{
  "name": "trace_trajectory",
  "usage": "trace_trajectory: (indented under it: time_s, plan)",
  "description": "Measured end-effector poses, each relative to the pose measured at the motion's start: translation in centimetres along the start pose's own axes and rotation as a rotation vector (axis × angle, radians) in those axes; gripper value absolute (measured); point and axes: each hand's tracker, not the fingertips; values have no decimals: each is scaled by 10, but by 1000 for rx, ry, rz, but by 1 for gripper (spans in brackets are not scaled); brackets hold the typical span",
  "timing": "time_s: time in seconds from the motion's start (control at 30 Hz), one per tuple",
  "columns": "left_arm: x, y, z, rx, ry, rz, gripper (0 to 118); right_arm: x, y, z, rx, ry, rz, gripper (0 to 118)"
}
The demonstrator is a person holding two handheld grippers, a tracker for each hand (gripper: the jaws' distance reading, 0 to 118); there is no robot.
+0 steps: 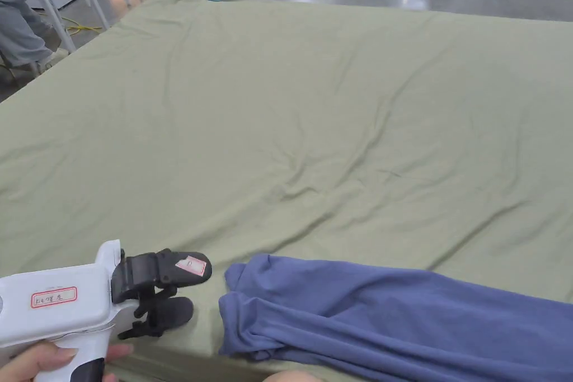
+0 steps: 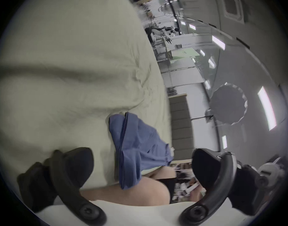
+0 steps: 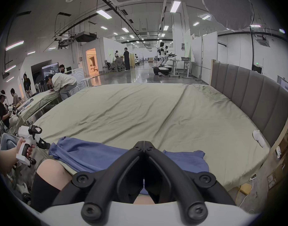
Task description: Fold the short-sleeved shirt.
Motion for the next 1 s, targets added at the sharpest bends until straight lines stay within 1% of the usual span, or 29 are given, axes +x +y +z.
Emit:
trace_trajectory:
  time_s: [0.1,0.13,0.17,0.2,0.3,0.33,0.37,0.4,0.43,0.5,0.53,0.57,0.63,0.67,0.73,0.77,0.83,0.97,1.0]
  plan:
    - [-14,0,-32,5,24,15,118,-1,0,-2,-23,-10,-15,2]
    - [-5,1,-29,-24,-9,17,118,-1,-1,-4,-33,-10,-29,2]
    - [1,-1,-37,-41,-43,-3,118,0,0,-6,-39,-10,-40,2]
    - [9,-2,-49,-77,-44,-29,118,-1,-1,-8,-45,-11,-49,2]
    - [21,-11,-86,-156,14,-158,118,-4,0,-16,-60,0,-70,2]
    - [27,-13,-96,-161,31,-167,115,-7,1,-19,-60,5,-70,2]
    - [33,-13,-103,-169,43,-173,91,-10,1,-21,-62,7,-65,2]
    - [20,0,-106,-158,40,-181,38,-13,2,-22,-65,6,-58,2]
    - [20,5,-111,-167,64,-197,8,-14,3,-23,-67,11,-51,2]
    - [14,11,-119,-157,240,-248,8,-17,5,-22,-65,22,-34,2]
    - [26,-5,-130,-172,217,-220,8,-19,5,-21,-62,23,-20,2]
    - [26,-9,-132,-221,181,-202,8,-19,5,-20,-58,21,-8,2]
    - [33,-16,-128,-189,197,-224,8,-18,4,-16,-51,19,8,2]
    - [36,0,-112,-185,203,-227,8,-18,4,-15,-50,17,12,2]
    - [39,7,-99,-153,220,-207,8,-14,1,-15,-52,14,10,2]
    - [41,10,-94,-142,234,-182,8,-13,0,-15,-54,15,3,2]
    - [56,15,-82,-131,249,-180,8,-9,-2,-14,-56,15,-20,2]
    - [80,29,-61,-125,374,-273,8,-5,-3,-9,-42,26,-26,2]
    - [83,32,-57,-124,417,-276,8,-4,-4,-8,-38,27,-22,2]
